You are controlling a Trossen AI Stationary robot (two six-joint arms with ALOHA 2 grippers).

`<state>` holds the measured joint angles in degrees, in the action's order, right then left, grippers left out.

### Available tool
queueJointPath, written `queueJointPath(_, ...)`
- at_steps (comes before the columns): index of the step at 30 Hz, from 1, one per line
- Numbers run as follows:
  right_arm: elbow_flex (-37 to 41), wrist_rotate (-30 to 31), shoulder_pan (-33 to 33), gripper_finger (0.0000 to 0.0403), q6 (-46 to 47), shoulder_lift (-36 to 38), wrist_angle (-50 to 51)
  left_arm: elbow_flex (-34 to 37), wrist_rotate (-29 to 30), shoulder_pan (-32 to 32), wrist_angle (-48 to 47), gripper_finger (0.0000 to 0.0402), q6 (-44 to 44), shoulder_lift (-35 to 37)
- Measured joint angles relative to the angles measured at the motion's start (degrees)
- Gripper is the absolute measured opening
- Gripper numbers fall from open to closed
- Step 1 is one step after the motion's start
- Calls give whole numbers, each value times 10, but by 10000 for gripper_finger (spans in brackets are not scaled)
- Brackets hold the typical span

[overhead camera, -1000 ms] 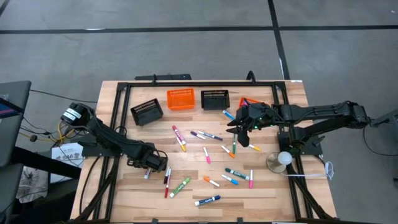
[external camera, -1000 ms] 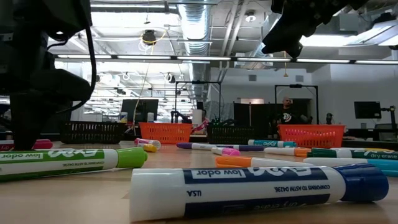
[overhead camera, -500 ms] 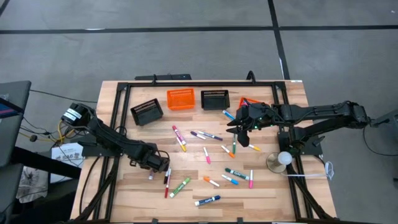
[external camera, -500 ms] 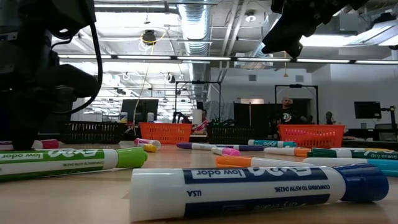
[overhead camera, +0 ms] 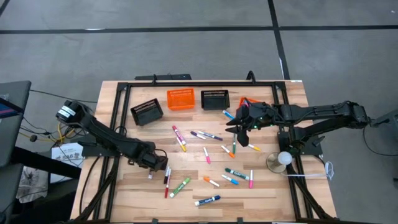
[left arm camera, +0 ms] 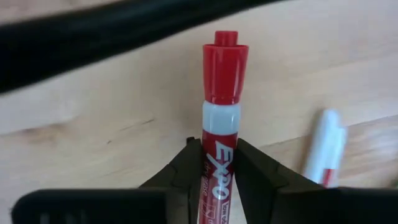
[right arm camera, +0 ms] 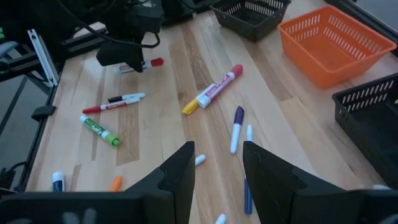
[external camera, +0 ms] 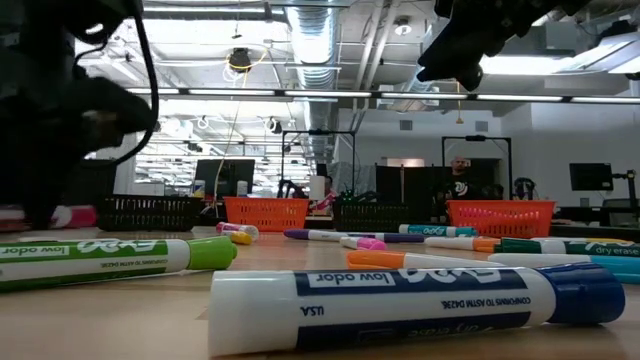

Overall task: Pick & Place Markers
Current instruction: Put the middle left white red marker into the middle black bin

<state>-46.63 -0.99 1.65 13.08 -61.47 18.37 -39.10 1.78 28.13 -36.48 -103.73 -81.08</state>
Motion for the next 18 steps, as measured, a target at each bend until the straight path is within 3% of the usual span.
queueJointPath(7, 0, -3, 0, 124, 0, 0, -13, 0, 86, 0, 5, 74, -1, 71)
queueJointPath(15, 0, -47, 0, 124, 2, -1, -21, -1, 337, -6, 85, 73, 47, 173)
queueJointPath(18, 0, -80, 0, 124, 4, -9, -61, -2, 395, -22, 144, 74, 109, 194)
